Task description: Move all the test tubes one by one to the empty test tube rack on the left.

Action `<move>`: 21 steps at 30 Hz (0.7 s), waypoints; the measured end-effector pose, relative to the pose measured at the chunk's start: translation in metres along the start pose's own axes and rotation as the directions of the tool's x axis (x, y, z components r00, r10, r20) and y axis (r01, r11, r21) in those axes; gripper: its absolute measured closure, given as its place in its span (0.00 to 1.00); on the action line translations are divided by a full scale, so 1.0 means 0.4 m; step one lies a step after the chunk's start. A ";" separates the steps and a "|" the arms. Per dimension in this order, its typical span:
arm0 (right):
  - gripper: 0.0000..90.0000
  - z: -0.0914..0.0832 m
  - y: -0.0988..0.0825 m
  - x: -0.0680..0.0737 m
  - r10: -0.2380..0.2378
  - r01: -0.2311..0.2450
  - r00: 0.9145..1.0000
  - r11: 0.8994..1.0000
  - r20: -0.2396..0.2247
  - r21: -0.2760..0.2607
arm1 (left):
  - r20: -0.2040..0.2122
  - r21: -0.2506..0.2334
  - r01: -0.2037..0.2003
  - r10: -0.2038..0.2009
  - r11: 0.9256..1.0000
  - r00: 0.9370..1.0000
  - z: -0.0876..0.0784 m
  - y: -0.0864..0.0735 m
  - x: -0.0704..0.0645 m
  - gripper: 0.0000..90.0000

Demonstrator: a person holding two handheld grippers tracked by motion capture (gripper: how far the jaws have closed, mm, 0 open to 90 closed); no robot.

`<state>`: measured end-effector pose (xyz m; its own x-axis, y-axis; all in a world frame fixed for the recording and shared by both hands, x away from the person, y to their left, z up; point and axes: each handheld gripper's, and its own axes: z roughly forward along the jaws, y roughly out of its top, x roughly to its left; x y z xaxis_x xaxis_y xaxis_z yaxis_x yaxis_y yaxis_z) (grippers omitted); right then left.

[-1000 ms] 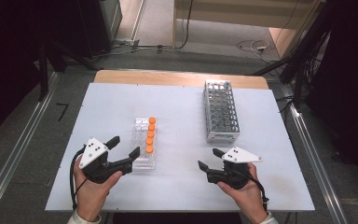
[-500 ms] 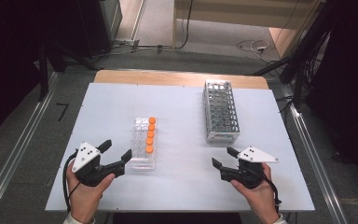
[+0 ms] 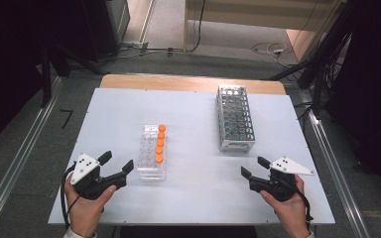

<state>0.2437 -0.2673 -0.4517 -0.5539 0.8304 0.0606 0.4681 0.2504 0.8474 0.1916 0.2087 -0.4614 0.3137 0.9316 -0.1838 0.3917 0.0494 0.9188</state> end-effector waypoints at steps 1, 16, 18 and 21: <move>0.30 -0.004 -0.002 -0.006 0.003 -0.003 1.000 1.000 0.005 0.002 | -0.002 0.001 0.004 -0.004 1.000 1.000 -0.001 -0.001 0.003 0.22; 0.29 -0.062 -0.055 -0.136 0.076 -0.077 0.980 0.997 0.183 0.000 | -0.087 0.022 0.035 -0.033 0.999 0.996 -0.004 -0.033 0.060 0.21; 0.29 -0.068 -0.064 -0.156 0.094 -0.097 0.974 0.995 0.206 0.003 | -0.099 0.025 0.039 -0.036 0.999 0.994 -0.003 -0.036 0.067 0.21; 0.29 -0.077 -0.078 -0.185 0.118 -0.122 0.964 0.993 0.237 0.003 | -0.116 0.034 0.043 -0.038 0.999 0.992 0.000 -0.042 0.078 0.21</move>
<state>0.2489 -0.3521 -0.4663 -0.3159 0.9482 0.0330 0.5339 0.1489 0.8323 0.1951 0.2370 -0.4824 0.1955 0.9646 -0.1770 0.4335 0.0769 0.8979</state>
